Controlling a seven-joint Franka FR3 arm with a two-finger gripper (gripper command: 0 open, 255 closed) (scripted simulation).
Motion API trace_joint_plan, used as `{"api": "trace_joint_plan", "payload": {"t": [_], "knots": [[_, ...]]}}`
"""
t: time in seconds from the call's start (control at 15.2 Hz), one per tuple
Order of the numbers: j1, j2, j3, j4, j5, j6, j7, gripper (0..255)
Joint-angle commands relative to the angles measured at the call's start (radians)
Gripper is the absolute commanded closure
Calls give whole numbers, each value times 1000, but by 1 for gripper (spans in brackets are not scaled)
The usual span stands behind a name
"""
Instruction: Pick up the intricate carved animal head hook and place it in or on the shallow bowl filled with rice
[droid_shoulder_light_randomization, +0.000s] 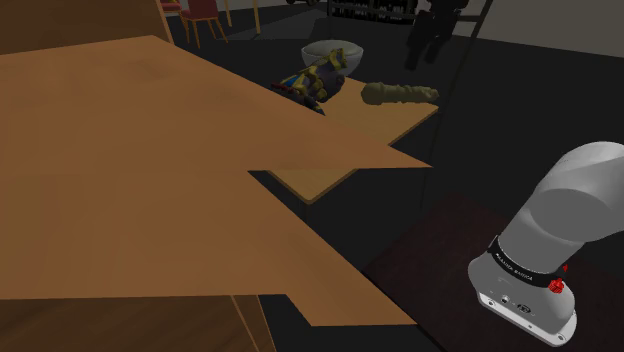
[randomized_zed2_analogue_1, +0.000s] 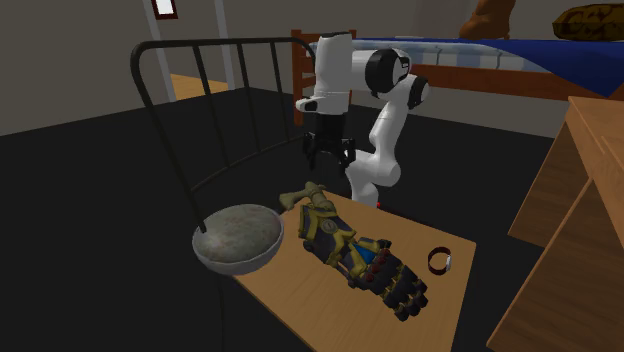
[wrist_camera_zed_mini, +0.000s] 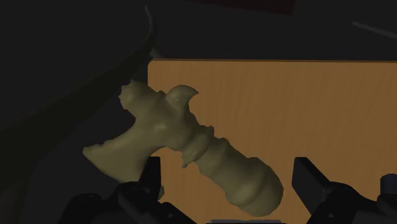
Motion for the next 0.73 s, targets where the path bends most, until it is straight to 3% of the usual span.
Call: {"api": "trace_joint_plan", "payload": {"t": [0.0, 0.2, 0.26, 0.66], "knots": [[0, 0, 0, 0, 0, 0, 0, 0], [117, 115, -10, 14, -148, 49, -371, 0], [135, 130, -10, 12, -174, 61, -433, 0], [134, 129, -15, -69, -177, 142, -432, 0]]}}
